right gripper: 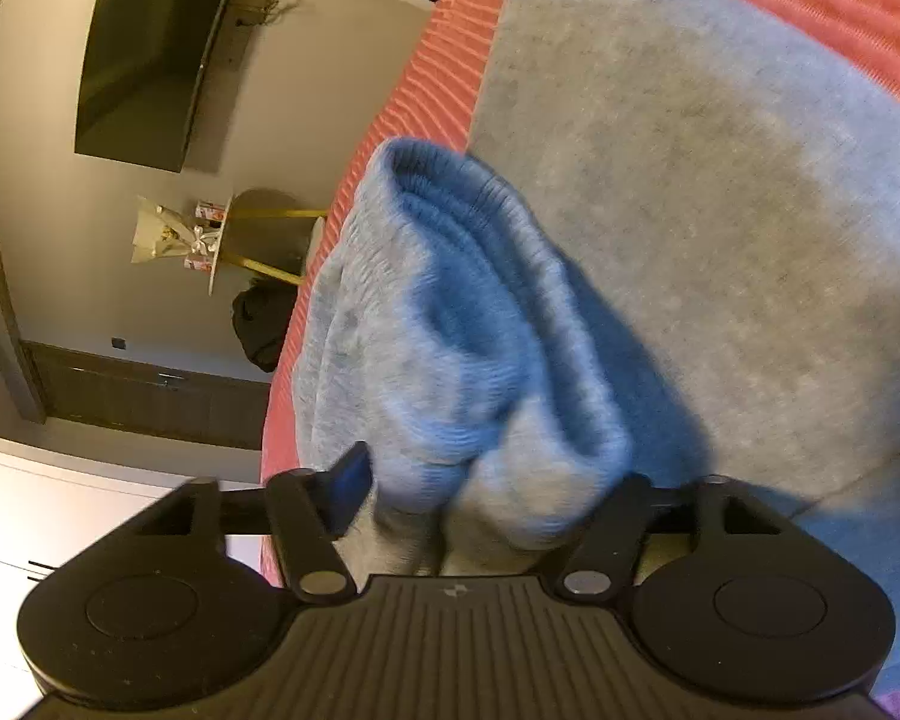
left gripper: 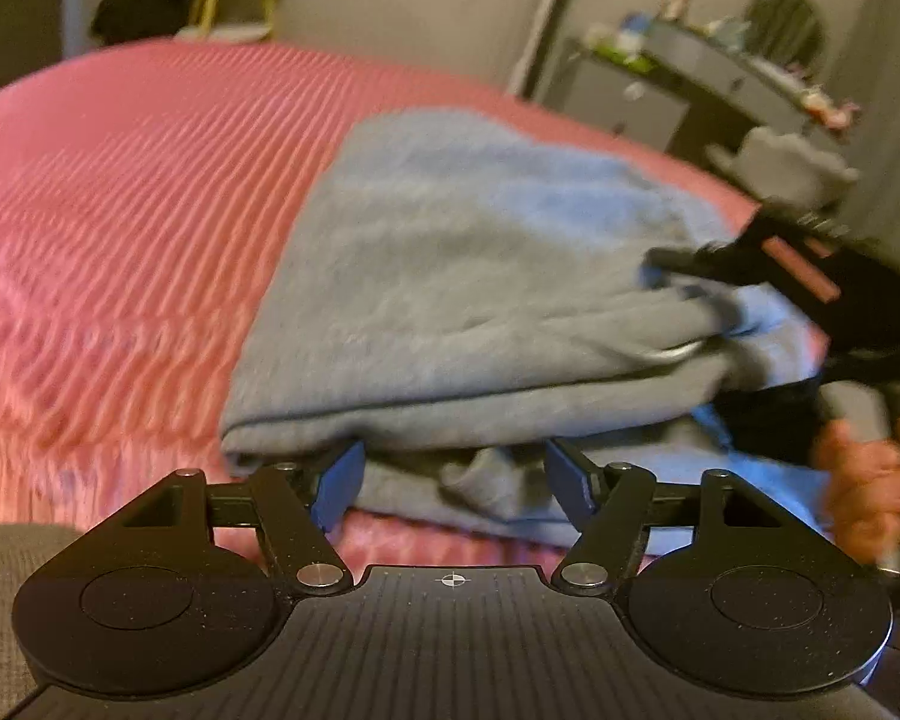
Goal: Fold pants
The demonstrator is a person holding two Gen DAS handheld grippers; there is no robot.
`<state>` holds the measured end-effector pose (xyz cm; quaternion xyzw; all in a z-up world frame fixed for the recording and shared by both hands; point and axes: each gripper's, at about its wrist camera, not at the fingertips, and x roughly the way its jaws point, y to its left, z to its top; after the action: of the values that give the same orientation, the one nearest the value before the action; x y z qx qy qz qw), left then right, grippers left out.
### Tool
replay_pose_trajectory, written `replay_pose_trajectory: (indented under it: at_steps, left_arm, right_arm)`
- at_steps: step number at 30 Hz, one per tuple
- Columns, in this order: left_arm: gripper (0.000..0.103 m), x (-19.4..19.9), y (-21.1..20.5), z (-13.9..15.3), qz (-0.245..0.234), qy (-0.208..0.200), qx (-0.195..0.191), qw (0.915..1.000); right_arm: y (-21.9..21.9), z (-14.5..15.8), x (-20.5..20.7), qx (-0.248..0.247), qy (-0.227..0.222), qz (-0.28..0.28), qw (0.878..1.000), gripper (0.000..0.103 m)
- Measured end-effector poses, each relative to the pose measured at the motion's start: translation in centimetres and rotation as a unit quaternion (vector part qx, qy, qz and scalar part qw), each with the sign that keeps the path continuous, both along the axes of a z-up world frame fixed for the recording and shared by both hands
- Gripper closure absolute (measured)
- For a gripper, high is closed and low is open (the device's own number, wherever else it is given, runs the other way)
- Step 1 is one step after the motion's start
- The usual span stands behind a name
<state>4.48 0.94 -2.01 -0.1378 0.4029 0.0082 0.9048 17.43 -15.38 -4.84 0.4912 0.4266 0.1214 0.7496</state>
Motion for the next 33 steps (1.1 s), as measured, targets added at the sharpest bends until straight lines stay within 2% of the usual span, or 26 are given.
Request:
replay_pose_trajectory:
  at_steps: [2, 4, 7, 9, 11, 15, 19, 22, 24, 25, 27, 29, 32, 33]
  left_arm:
    - [0.030, 0.4, 0.5, -0.5, 0.018, 0.019, -0.002, 0.9996]
    - [0.030, 0.7, 1.0, -0.7, 0.029, 0.026, -0.019, 0.9991]
    - [0.032, 0.8, 1.9, -0.7, 0.047, 0.024, -0.041, 0.9977]
    - [0.038, 0.8, 2.5, -0.7, 0.059, 0.017, -0.062, 0.9962]
    - [0.050, 0.6, 2.9, -0.5, 0.061, 0.009, -0.073, 0.9954]
    - [0.060, 0.4, 3.0, -0.4, 0.062, -0.001, -0.082, 0.9947]
    - [0.071, 0.0, 2.8, -0.3, 0.048, 0.002, -0.079, 0.9957]
    - [0.068, 0.1, 2.6, 0.0, 0.044, 0.022, -0.065, 0.9967]
    - [0.067, -0.1, 2.7, 0.4, 0.047, 0.029, -0.066, 0.9963]
    - [0.067, -0.3, 2.8, 0.6, 0.047, 0.034, -0.070, 0.9959]
    - [0.066, -0.9, 3.2, 1.0, 0.042, 0.036, -0.079, 0.9953]
    - [0.060, -1.6, 3.7, 1.6, 0.034, 0.033, -0.084, 0.9953]
    - [0.051, -2.0, 4.7, 2.4, 0.025, 0.018, -0.098, 0.9947]
    - [0.049, -1.9, 5.0, 2.5, 0.028, 0.011, -0.104, 0.9941]
  right_arm:
    - [1.3, 1.9, 0.2, -0.042, -0.012, 0.012, 0.999, 0.062]
    - [2.3, 4.3, -0.4, -0.047, -0.057, 0.018, 0.997, 0.066]
    - [3.1, 8.1, -1.6, -0.009, -0.121, 0.025, 0.992, 0.069]
    - [3.1, 10.2, -2.5, -0.002, -0.155, 0.025, 0.988, 0.070]
    - [2.6, 11.5, -3.4, 0.000, -0.175, 0.023, 0.984, 0.070]
    - [0.8, 12.5, -5.7, -0.053, -0.206, 0.016, 0.977, 0.071]
    - [-1.4, 10.1, -6.9, -0.112, -0.183, -0.014, 0.977, 0.071]
    - [-2.7, 6.6, -6.3, -0.155, -0.116, -0.001, 0.981, 0.065]
    - [-3.3, 4.1, -6.0, -0.153, -0.059, 0.016, 0.986, 0.060]
    - [-3.5, 3.2, -5.9, -0.139, -0.046, 0.019, 0.989, 0.058]
    - [-4.2, 2.3, -5.9, -0.095, -0.035, 0.011, 0.995, 0.047]
    - [-4.9, 2.0, -5.3, -0.051, -0.024, -0.003, 0.998, 0.032]
    - [-6.1, 1.8, -4.5, -0.023, -0.018, -0.012, 0.999, 0.018]
    - [-6.5, 1.5, -4.2, -0.010, -0.016, -0.010, 1.000, 0.016]
